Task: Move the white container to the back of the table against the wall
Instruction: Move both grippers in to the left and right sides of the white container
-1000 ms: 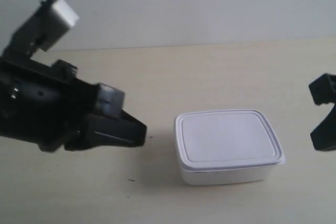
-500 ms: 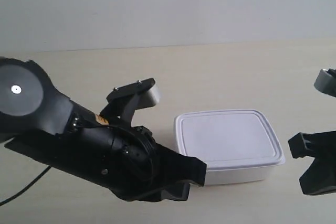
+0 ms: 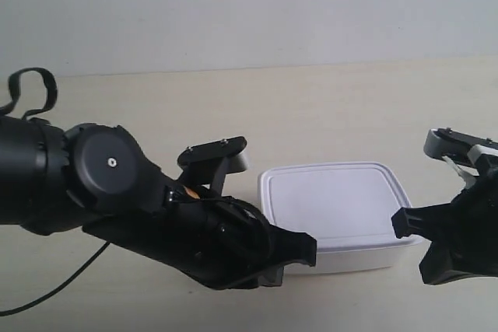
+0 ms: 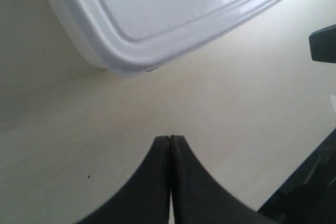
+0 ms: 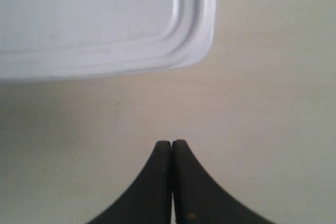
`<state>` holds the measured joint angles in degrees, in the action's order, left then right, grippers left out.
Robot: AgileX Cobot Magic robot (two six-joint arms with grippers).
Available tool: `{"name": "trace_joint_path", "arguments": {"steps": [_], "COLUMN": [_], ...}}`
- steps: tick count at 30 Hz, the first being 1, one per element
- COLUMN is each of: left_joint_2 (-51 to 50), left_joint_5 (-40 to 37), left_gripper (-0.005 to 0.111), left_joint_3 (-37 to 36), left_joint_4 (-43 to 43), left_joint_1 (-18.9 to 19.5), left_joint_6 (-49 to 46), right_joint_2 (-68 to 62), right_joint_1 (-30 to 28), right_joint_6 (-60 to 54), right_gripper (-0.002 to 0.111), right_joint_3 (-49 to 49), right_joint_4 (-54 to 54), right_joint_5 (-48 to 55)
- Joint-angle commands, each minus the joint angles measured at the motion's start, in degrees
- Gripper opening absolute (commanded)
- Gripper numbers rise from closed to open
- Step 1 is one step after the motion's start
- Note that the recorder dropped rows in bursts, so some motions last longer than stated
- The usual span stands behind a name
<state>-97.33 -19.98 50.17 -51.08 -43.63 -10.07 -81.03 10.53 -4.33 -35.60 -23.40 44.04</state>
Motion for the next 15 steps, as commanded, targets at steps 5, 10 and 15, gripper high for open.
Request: {"name": "trace_joint_path", "arguments": {"steps": [5,10,15], "left_joint_2": [-5.05,-7.69,-8.69], "left_joint_5": [1.34,1.63,2.20], "left_gripper": [0.000,0.000,0.000], "left_joint_3": [3.78,4.66,4.66], "left_joint_4": [-0.96,-0.96,-1.25], "left_joint_1": [-0.28,-0.28,-0.28], "left_joint_6": [-0.30,-0.30,-0.30], "right_joint_2": [-4.40,-5.72,-7.33], "right_joint_1": [-0.20,-0.20,-0.20], "right_joint_6": [-3.38,-3.58,-3.58], "right_gripper": [0.000,0.000,0.000], "right_joint_3": [0.32,0.32,0.08], "right_joint_4": [-2.52,-2.62,-2.62], "right_joint_5": [-4.93,-6.38,-8.11]}}
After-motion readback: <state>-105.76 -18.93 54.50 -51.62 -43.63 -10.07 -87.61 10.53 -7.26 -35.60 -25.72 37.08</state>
